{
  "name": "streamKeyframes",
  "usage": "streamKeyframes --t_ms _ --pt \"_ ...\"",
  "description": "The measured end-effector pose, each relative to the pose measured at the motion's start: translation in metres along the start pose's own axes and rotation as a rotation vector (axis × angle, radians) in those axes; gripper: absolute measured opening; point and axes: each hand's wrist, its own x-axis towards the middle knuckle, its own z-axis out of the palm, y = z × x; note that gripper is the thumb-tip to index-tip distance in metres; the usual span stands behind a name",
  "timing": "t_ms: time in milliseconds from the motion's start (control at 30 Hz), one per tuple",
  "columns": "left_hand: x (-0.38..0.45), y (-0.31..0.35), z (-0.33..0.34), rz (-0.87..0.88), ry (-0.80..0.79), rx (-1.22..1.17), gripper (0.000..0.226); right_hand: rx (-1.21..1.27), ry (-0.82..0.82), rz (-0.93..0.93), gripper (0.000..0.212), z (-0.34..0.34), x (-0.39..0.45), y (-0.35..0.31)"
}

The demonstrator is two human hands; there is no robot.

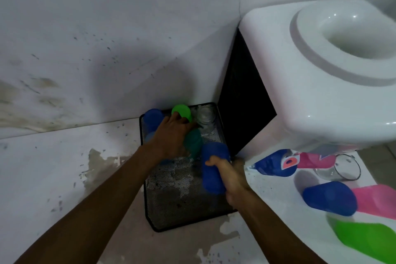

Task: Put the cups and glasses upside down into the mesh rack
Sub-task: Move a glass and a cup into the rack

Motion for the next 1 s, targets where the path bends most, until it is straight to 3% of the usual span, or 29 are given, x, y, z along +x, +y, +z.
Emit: streamKeyframes --t_ms 67,233,400,667,1000 --pt "0.000 0.002 0.002 -0.014 0.013 -0.033 0.082 -0.178 0.049 -0.097 0.066 0.002 -0.001 -0.006" --pt "-0.009 -0.009 0.005 -0.052 0.050 -0.086 0.077 -0.731 0.120 -0.455 0.059 0.004 -0.005 -0.017" --pt "-0.011 -0.013 0.008 -0.051 0.068 -0.100 0.075 -1.156 0.210 -0.544 0.066 0.016 0.003 -0.036" --pt "-0.012 -0.015 0.015 -0.070 0.094 -0.124 0.073 -1.326 0.208 -0.583 0.070 0.030 0.030 -0.051" --pt "-0.010 -0.016 0.018 -0.084 0.096 -0.151 0.073 -1.264 0.183 -0.562 0.080 0.034 0.045 -0.047"
